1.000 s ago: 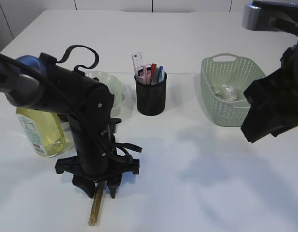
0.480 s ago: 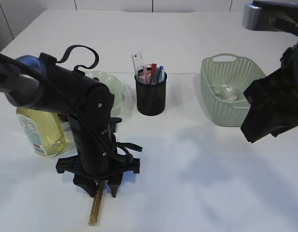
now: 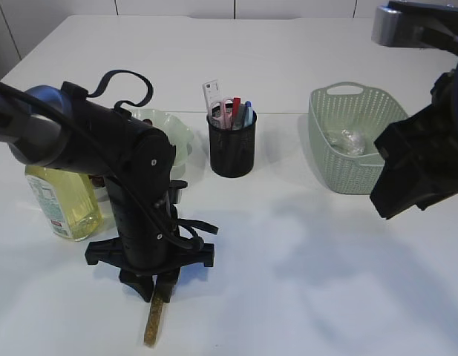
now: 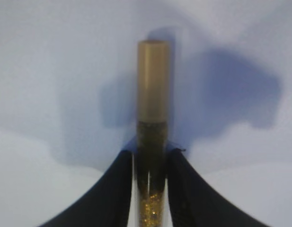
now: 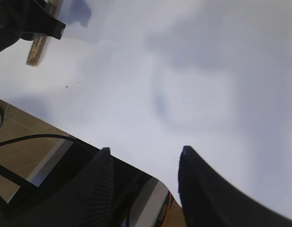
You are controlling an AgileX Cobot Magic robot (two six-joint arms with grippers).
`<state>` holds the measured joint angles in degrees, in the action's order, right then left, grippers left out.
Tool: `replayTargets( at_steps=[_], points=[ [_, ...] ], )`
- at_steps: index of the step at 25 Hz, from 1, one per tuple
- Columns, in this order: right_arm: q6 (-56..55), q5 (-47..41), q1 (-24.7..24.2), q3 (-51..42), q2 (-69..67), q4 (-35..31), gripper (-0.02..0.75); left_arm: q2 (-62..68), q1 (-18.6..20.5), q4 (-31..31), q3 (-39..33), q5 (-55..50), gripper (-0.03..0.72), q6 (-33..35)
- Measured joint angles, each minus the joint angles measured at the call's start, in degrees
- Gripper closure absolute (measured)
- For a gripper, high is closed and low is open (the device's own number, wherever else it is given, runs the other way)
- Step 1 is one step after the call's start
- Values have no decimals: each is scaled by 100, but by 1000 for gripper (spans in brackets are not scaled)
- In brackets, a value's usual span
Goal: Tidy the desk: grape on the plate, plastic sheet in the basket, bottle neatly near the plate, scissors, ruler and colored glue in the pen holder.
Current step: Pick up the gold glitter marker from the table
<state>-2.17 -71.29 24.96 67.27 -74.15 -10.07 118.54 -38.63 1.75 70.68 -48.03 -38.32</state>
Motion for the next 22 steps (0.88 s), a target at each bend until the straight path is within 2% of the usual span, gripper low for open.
replayTargets(
  at_steps=[9, 22],
  points=[
    [0, 0, 0, 0, 0, -10, 374, 0, 0, -6, 0, 19, 594, 0],
    [0, 0, 0, 0, 0, -10, 374, 0, -22, -127, 0, 4, 615, 268]
  ],
)
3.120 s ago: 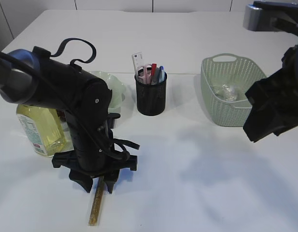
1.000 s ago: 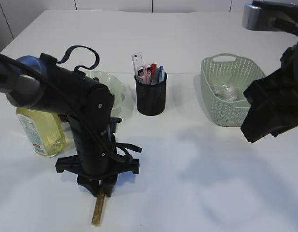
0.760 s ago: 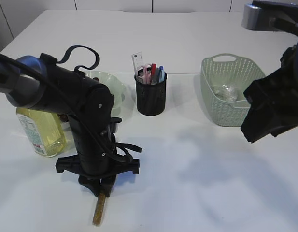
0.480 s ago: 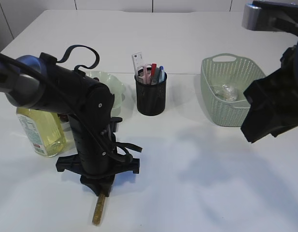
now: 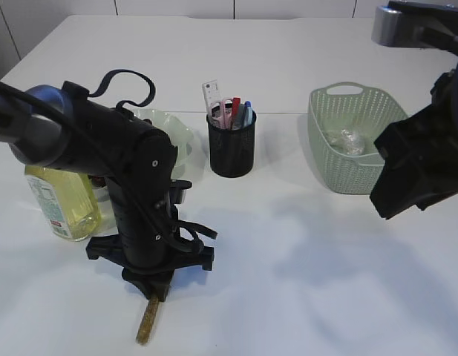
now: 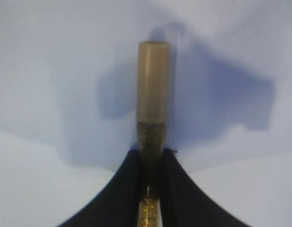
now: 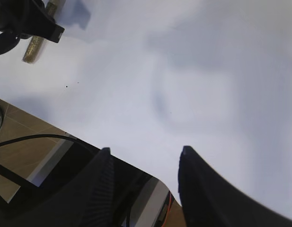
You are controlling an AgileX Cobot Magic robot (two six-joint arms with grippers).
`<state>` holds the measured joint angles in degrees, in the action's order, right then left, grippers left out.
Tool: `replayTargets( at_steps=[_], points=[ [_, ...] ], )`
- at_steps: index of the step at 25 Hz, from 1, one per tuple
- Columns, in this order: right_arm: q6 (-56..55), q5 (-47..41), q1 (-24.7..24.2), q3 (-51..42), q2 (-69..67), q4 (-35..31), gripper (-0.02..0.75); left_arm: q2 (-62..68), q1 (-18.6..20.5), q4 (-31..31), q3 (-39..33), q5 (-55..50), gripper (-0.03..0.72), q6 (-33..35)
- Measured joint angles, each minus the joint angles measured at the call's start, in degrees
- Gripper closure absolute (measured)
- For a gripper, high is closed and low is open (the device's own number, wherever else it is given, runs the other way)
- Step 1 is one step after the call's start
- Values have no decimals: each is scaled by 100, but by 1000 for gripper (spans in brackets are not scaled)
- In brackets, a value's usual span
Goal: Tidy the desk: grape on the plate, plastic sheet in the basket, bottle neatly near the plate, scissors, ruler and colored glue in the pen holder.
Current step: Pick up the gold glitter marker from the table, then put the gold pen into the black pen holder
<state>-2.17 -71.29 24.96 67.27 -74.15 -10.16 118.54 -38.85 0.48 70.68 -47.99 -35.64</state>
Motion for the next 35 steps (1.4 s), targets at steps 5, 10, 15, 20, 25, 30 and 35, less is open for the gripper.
replayTargets(
  at_steps=[5, 10, 15, 20, 25, 30, 35],
  points=[
    [0, 0, 0, 0, 0, 0, 374, -90, -137, -324, 0, -210, 617, 417],
    [0, 0, 0, 0, 0, -11, 373, -307, -217, -346, 0, -547, 618, 693],
    [0, 0, 0, 0, 0, -11, 374, -696, -217, -359, 0, -572, 618, 1049],
    [0, 0, 0, 0, 0, -11, 374, -1286, -217, -371, 0, -462, 618, 1435],
    [0, 0, 0, 0, 0, -11, 374, -1950, -217, -490, 0, 98, 619, 1468],
    [0, 0, 0, 0, 0, -11, 374, -2573, -217, -798, -21, 539, 619, 1468],
    [0, 0, 0, 0, 0, -11, 374, -3113, -217, -1058, -475, 1749, 619, 1468]
  ],
)
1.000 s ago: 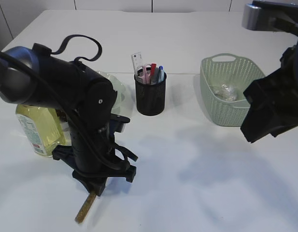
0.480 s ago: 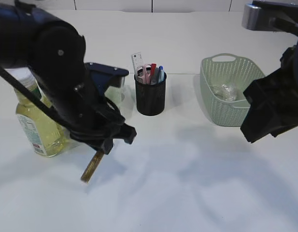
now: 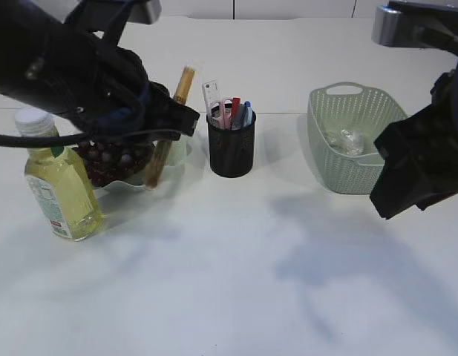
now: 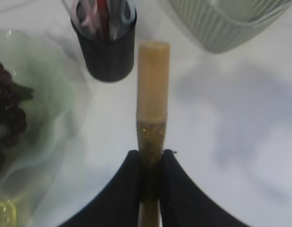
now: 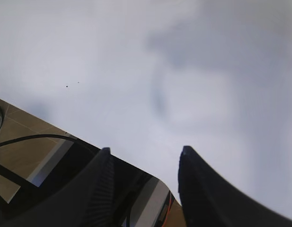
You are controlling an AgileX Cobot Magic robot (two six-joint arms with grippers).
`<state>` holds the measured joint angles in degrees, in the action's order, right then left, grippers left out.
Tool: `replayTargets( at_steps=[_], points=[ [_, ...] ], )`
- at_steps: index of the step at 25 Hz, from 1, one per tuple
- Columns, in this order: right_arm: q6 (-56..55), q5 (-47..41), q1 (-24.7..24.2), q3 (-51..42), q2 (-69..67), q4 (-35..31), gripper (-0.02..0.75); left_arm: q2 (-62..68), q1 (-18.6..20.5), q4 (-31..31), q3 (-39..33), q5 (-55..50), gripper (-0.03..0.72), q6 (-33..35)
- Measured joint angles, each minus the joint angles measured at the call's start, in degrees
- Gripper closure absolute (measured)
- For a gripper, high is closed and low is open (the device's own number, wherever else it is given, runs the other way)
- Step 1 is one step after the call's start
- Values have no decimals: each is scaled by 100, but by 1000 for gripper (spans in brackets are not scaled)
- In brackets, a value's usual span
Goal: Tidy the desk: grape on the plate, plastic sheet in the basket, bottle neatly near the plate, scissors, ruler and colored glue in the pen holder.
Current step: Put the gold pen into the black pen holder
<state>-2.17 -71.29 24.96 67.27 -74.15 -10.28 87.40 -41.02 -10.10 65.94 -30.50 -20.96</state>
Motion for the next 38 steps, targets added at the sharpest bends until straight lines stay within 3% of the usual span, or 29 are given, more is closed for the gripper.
replayTargets(
  at_steps=[9, 14, 20, 28, 38],
  points=[
    [0, 0, 0, 0, 0, 38, 374, -155, 487, -163, -1517, 3722, 619, 0],
    [-3, 0, 0, 0, 0, 38, 374, 469, 900, -190, -1571, 5924, 620, 0],
    [-3, 0, 0, 0, 0, 163, 374, 1419, 1041, 55, -1501, 8139, 620, 0],
    [-3, 0, 0, 0, 0, 497, 374, 2478, 1053, 113, -561, 8492, 620, 23],
    [19, 0, 0, 0, 0, 720, 374, 3179, 1063, 309, 262, 7499, 620, 685]
  ],
)
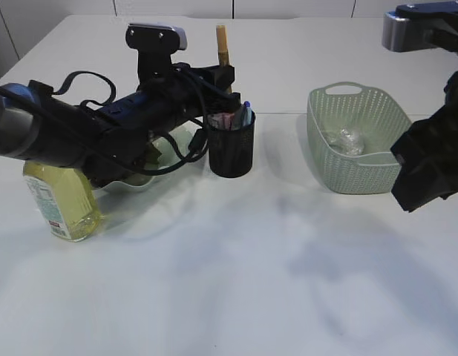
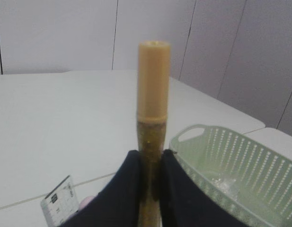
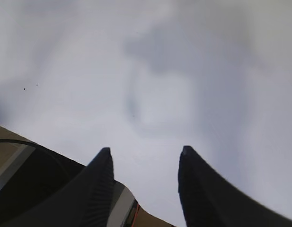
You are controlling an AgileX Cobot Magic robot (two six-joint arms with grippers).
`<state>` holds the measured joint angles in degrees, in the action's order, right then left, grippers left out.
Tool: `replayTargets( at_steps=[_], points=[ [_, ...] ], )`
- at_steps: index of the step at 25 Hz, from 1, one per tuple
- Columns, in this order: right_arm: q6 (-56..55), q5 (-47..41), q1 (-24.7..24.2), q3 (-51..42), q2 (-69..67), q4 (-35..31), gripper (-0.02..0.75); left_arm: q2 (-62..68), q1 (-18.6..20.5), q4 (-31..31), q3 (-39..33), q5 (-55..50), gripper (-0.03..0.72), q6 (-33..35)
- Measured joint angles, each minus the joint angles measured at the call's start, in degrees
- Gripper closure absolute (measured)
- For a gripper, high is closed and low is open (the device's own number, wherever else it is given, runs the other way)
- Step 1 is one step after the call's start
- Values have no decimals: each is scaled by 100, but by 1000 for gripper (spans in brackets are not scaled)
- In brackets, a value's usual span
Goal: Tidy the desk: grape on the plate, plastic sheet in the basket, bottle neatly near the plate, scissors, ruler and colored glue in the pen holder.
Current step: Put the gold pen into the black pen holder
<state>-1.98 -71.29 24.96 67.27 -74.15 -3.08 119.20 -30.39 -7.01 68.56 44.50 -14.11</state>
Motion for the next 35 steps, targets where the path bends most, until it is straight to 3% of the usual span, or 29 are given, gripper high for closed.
replayTargets(
  at_steps=[10, 35],
  points=[
    [0, 0, 0, 0, 0, 3, 374, 244, 303, 136, 121, -69, 620, 119],
    [12, 0, 0, 0, 0, 3, 374, 615, 305, 6, 446, 148, 620, -70]
  ],
)
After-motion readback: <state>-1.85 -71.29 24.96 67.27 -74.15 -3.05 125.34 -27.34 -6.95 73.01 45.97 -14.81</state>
